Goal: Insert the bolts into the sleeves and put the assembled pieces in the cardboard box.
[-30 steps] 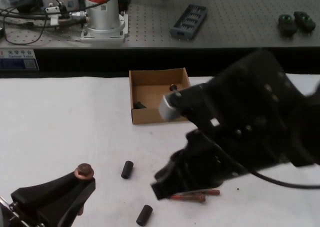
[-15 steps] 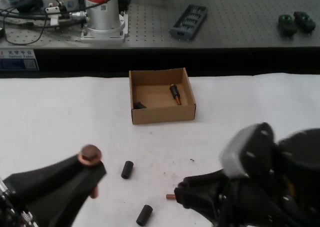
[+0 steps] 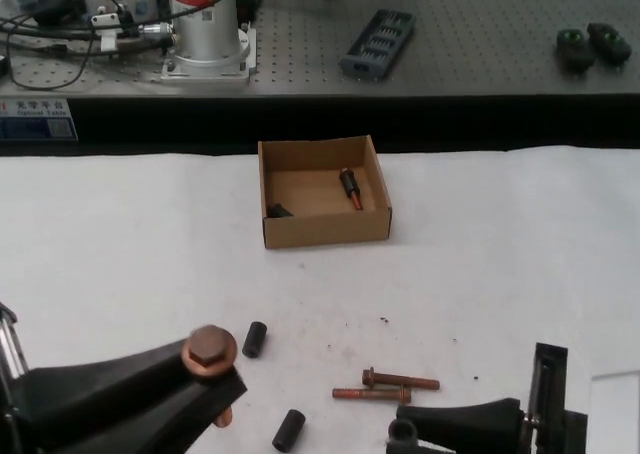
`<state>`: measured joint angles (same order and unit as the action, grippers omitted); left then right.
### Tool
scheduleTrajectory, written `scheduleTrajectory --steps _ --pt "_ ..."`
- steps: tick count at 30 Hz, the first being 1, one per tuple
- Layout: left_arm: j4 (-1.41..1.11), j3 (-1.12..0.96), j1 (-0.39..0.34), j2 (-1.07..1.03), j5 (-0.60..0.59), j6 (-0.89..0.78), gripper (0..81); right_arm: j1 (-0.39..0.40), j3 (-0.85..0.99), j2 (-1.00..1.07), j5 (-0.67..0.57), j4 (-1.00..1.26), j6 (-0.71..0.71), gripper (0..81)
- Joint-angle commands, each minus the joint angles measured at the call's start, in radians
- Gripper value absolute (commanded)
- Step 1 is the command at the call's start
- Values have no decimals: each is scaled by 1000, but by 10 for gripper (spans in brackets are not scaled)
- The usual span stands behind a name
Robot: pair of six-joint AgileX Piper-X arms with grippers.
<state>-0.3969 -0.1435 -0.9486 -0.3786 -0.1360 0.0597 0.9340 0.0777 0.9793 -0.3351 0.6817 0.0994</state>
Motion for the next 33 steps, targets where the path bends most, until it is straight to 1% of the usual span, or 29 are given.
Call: scheduleTrajectory --steps 1,3,5,9,12,14,21,24,27,33 --pt "-57 -4 -6 3 -12 -47 6 -1 -8 -8 25 65 -25 55" --pt "-80 -4 -6 -16 -25 -69 6 -1 -8 -8 25 55 -65 55" --pt "-110 -4 -6 -48 -59 -84 6 -1 -8 -8 22 71 -65 55" --pt "-201 -4 -6 -147 -98 -84 6 -1 -8 -8 -36 89 -62 55" --pt "-283 -4 -6 -237 -151 -98 6 -1 -10 -8 -95 87 -61 55" --pt "-344 -4 -6 -295 -175 -110 6 -1 -16 -8 -110 90 -55 55" --pt "-525 -4 -6 -493 -217 -116 6 -1 -21 -8 -106 87 -53 55" --pt "-627 -4 -6 -570 -220 -161 6 -1 -21 -8 -68 87 -53 55" --pt "-704 -4 -6 -638 -217 -188 6 -1 -24 -8 6 87 -63 55" --pt "-784 -4 -6 -762 -213 -189 6 -1 -24 -8 12 89 -87 55"
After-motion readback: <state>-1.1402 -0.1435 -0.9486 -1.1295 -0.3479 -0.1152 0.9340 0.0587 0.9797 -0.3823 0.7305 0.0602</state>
